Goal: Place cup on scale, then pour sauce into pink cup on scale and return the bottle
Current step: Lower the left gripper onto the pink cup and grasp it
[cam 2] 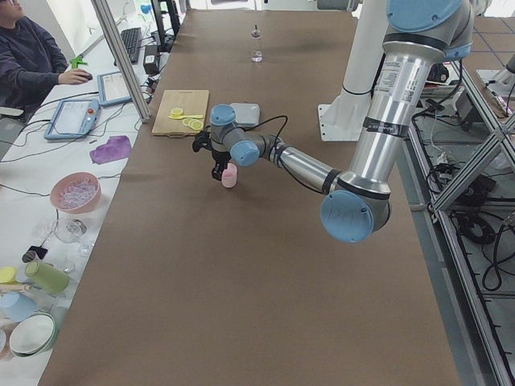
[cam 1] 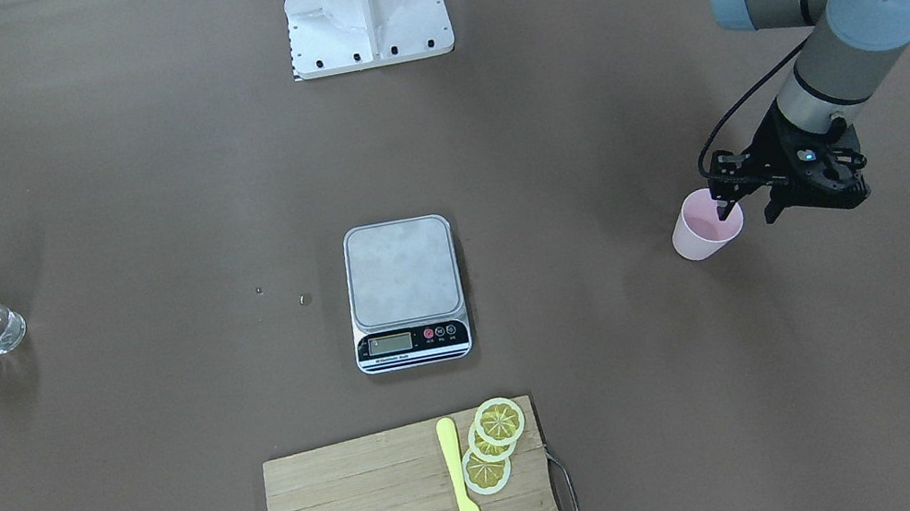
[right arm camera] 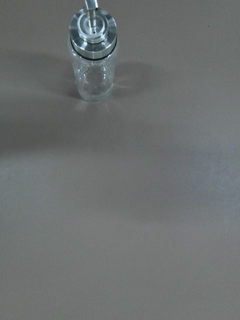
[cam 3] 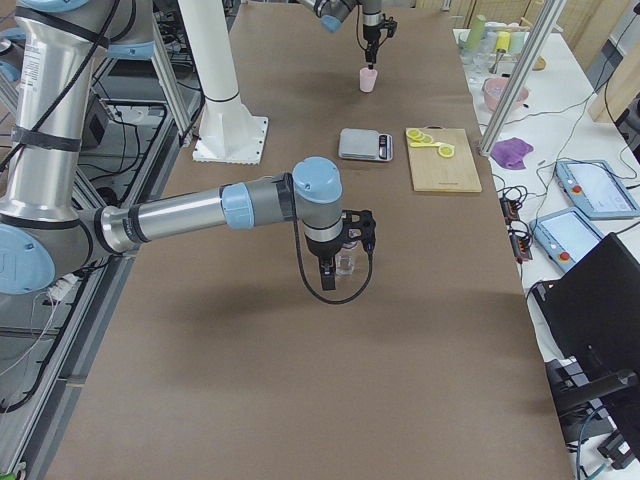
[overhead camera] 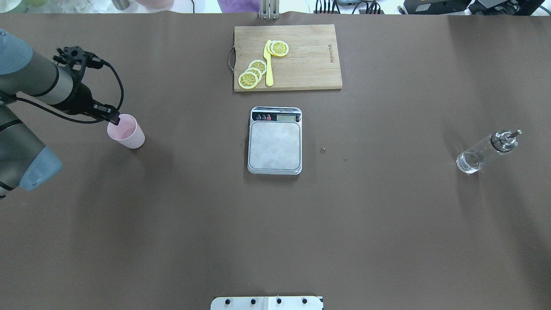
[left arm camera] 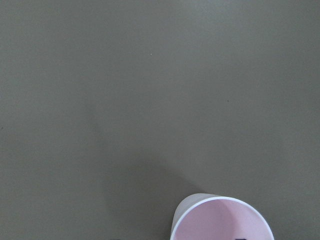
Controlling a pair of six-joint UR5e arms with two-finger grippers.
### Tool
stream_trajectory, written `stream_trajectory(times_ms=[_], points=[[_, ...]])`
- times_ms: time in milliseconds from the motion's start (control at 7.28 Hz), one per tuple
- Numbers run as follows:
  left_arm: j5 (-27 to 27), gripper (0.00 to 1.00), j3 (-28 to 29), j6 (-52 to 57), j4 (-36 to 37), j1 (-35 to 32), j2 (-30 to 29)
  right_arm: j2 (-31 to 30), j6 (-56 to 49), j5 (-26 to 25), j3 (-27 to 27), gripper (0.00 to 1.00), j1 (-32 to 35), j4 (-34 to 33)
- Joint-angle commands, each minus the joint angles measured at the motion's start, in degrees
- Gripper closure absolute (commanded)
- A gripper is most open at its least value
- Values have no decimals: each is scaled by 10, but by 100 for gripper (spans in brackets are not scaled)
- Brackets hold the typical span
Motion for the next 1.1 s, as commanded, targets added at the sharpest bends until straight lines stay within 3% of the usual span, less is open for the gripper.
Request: stream_trajectory(times_ms=[0, 412, 550, 687, 824, 962], points=[[10, 53, 2, 1, 1, 5, 2, 0, 0, 0, -1, 0, 0, 0], [13, 64, 10, -4, -1, 13, -1, 0, -1, 0, -2, 0, 0, 0], [13, 72, 10, -4, -1, 14, -2, 0, -1, 0, -2, 0, 0, 0], [13, 91, 9, -6, -1, 14, -2, 0, -1, 0, -2, 0, 0, 0], [13, 100, 8, -7, -1, 14, -3, 0, 0, 0, -2, 0, 0, -1], [13, 100, 8, -5, -6, 13, -3, 0, 0, 0, -2, 0, 0, 0]])
